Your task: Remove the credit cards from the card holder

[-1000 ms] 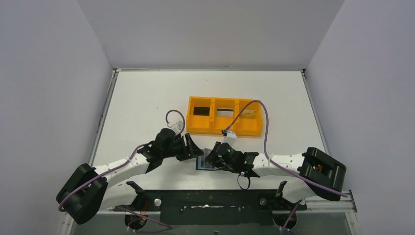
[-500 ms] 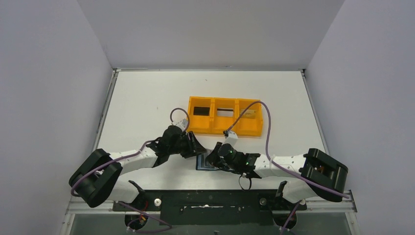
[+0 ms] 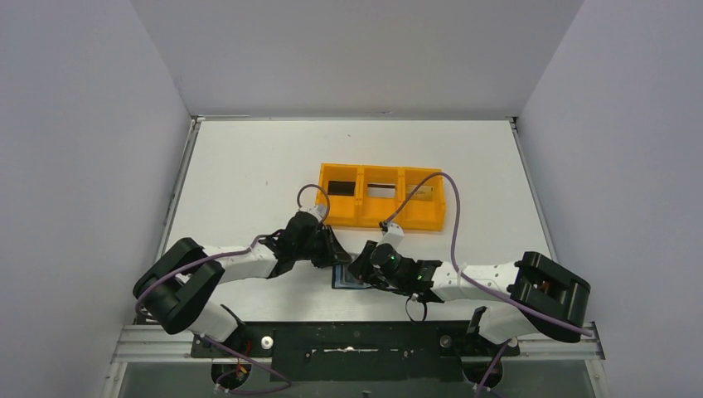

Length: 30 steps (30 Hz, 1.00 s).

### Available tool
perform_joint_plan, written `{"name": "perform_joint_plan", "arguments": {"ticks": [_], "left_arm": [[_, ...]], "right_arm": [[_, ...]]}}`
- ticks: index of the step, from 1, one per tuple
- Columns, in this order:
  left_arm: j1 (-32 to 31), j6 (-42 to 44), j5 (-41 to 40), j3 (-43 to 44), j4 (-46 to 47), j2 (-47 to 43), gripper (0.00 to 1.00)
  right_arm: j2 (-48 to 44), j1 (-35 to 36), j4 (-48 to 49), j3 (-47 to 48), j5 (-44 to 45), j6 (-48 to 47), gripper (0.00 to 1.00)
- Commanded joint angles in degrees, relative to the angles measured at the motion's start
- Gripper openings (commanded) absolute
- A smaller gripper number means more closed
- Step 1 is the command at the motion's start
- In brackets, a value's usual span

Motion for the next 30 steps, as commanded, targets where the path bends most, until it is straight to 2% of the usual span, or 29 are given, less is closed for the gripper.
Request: {"name": "perform_joint_plan", "arguments": {"ticks": [1,4,10,12,16,24,30], "left_arm": [[-0.8,0.6,-0.3,3.0,2.5,0.8,0.19],[-1.0,0.9,-0.4,3.4,2.0,0.9,0.18],[-1.9,2.2,0.5,5.1,-0.4,0.4,0.21],[-2.5,2.5,0.5,5.6,-1.1,-0.2,0.24],[-4.6,2.9,1.4,7.1,-1.3,-0.2,0.28],[-9.0,2.5,1.5,11.3,-1.7,2.2,0.31],[-11.0,2.9,1.2,13.0,-1.4,5.9,0.33]], "right_arm": [[-2.9,-0.3,1.4,0.7,0.6,0.0,0.24],[-4.7,-0.1,-4.4,2.1,3.2,0.1,0.39],[-8.5,0.1,-14.7,3.5,8.7,2.9,0.42],[-8.0,-0.3,-20.9,5.1,10.9,5.3,0.42],[-7.1,-0.7,-27.3,6.4,12.9,8.0,0.38],[-10.0,-0.8,-30.5,4.4,15.5,12.6,0.27],[-15.4,-0.5,-33.6,2.2,18.9,16.8,0.22]]}}
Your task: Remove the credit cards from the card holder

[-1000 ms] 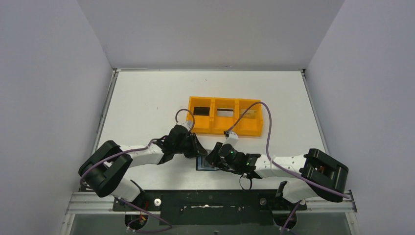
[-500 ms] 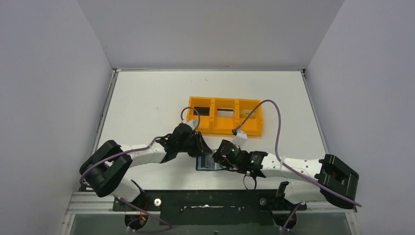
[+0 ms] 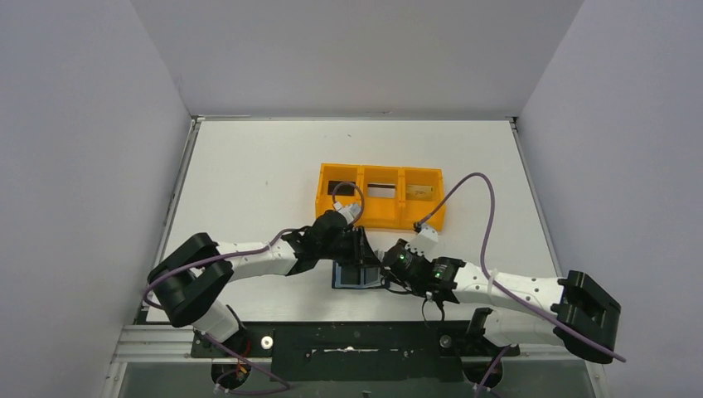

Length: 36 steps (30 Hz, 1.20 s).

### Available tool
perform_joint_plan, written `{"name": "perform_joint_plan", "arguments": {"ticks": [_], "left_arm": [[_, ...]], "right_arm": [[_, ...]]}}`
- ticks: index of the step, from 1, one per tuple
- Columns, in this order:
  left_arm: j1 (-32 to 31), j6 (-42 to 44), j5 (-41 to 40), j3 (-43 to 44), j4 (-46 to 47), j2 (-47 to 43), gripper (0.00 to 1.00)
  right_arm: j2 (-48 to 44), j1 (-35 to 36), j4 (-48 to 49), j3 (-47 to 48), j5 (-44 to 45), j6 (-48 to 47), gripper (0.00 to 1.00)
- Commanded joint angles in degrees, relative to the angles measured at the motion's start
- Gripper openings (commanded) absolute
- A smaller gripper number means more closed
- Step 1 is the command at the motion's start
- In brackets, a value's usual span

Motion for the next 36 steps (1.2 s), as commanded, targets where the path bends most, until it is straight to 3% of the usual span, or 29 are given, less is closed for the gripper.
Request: {"name": "perform_joint_plan", "arguments": {"ticks": [1,6,13,18,27,32,36], "left_arm": [[-1.1,1.0,0.4,2.4,1.4,2.8,0.33],[-1.3,0.6,-1.8,0.9,1.0,1.1,0.33],[-0.2,1.8,-5.0,-0.3,-2.0,-4.1,0.34],[2.0,1.4,-4.6,-2.2,-2.4,-5.6,0.35],[4.2,-1.2,-12.4,-7.8,-6.1,-16.0,0.35],[7.8,-2.0,-13.6,-11.9,-7.6,-23.4,0.35],[9.7,0.6,-9.3,-12.5,-7.0,-25.6,0.38]], "right_arm": [[-5.9,-0.2,-2.9,-1.8,6.7,4.8,0.22],[-12.5,0.2,-2.8,-3.8,8.4,5.2,0.22],[-15.2,0.2,7.8,-6.2,4.3,-0.3,0.24],[-11.9,0.2,8.1,-3.0,2.9,-3.4,0.22],[-0.1,-0.7,10.4,1.4,-4.3,-6.8,0.15],[5.9,-1.1,1.9,5.2,-3.6,-4.3,0.13],[6.4,-1.0,-3.2,5.8,-1.7,-2.8,0.13]]}}
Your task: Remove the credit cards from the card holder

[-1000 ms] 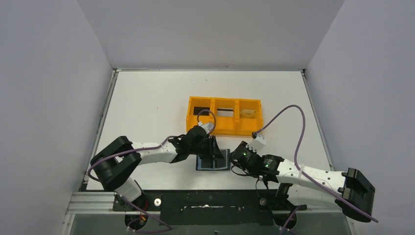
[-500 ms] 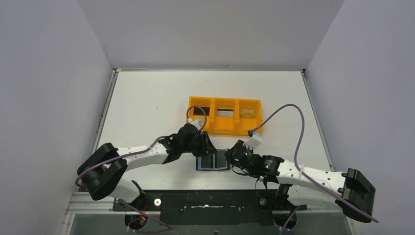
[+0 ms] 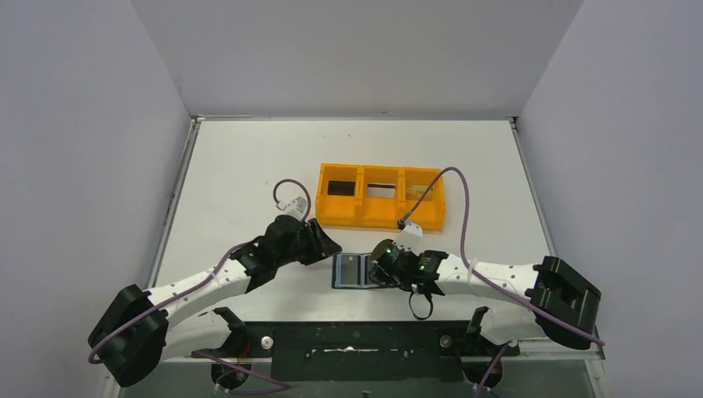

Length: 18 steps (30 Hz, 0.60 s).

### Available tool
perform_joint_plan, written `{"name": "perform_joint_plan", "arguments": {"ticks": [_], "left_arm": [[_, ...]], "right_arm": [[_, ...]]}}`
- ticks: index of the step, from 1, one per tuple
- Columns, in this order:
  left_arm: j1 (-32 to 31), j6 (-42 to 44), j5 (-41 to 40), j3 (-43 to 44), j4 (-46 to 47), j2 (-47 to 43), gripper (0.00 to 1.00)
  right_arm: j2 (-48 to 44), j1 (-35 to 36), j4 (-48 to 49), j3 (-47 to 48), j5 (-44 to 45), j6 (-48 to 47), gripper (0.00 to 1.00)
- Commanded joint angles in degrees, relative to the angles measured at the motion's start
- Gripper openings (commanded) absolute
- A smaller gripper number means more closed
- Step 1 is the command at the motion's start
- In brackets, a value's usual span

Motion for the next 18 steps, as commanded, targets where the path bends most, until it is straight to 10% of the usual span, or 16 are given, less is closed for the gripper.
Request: {"name": "perform_joint_plan", "arguments": {"ticks": [1,18], "left_arm": [[1.6,3.4,4.0,1.1,1.4,-1.4,0.39],[-7.3,9.2,9.5,15.5,0.5,21.3,0.4]], "right_arm": [[-0.5,-0.2,-6.7,2.3,3.1,2.2,0.14],[-3.0,-3.4,0.4,-6.0,-1.4,2.9,0.15]]}}
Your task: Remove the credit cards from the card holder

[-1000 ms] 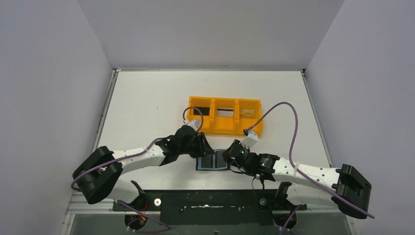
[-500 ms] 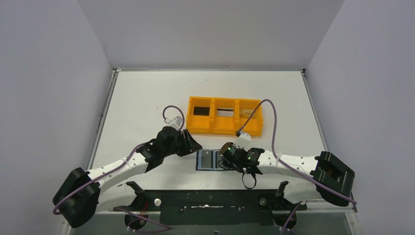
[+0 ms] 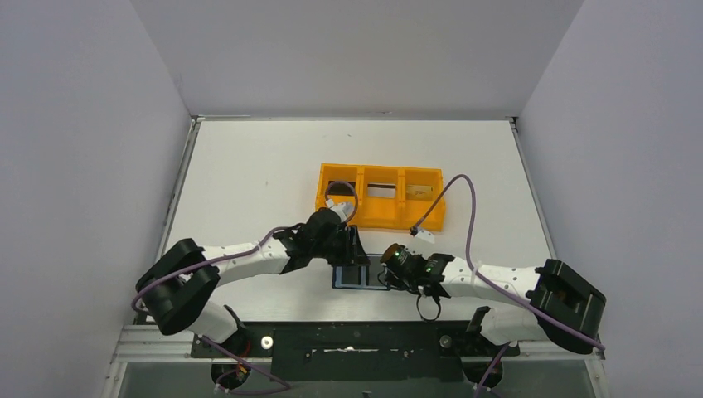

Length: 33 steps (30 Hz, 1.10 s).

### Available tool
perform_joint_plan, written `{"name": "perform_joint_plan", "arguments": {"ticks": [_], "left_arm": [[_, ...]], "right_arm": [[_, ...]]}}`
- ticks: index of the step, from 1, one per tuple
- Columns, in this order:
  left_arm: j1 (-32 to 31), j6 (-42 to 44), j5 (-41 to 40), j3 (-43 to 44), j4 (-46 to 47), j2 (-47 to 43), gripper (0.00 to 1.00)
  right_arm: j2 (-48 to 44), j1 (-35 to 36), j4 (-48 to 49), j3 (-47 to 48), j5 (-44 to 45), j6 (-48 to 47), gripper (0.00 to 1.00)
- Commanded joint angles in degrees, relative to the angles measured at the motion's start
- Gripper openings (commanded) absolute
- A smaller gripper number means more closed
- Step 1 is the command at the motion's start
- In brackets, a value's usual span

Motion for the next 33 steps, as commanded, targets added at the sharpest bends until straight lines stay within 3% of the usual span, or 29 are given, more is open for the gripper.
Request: {"name": "perform_joint_plan", "arguments": {"ticks": [1,33], "left_arm": [[-1.2,1.1,1.1,2.9,1.3,3.4,0.4],[-5.0,-3.0,-12.7,4.0,-8.1,12.5,0.35]], "right_arm": [[-1.6,-0.8,4.8,-2.4,-1.0,0.6,0.14],[-0.9,-1.5,7.5,-5.6,-2.7,1.9,0.11]]}}
